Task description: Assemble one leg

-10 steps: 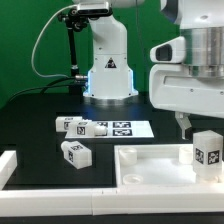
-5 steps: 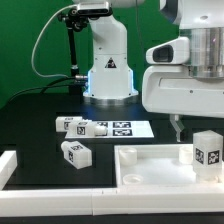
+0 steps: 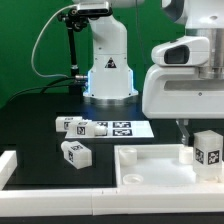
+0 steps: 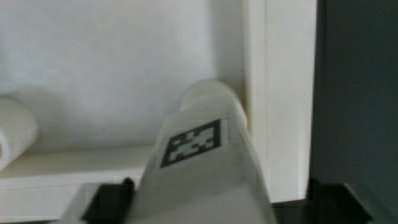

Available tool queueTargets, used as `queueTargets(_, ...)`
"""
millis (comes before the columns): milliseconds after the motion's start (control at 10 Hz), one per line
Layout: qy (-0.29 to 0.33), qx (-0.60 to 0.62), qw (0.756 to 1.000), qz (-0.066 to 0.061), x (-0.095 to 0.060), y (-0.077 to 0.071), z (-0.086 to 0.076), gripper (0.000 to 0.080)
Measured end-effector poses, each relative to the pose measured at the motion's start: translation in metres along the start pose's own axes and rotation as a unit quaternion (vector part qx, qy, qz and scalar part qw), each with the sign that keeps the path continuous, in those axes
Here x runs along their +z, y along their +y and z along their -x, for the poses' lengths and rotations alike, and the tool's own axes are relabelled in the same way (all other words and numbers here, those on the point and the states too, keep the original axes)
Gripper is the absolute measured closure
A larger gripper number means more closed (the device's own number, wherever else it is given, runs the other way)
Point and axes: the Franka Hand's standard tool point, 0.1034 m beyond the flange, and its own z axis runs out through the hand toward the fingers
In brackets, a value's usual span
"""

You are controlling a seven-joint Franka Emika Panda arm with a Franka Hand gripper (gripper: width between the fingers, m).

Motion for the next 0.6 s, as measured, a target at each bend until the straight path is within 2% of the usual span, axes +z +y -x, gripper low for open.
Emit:
queueTargets(100,0.0,0.031,1.0,0.0,0.0002,0.0,0.0001,0.0408)
queueTargets(200,0.0,0.053,0.999,0.0,0.0002,0.0,0.0001,0.0514)
queueTargets(400,0.001,0.13,0.992,0.0,0.0004,-0.0005,0.0,0.0514)
queueTargets(600,0.02,0.293,0.956,0.011,0.0009,-0.0026,0.0017,0.0514)
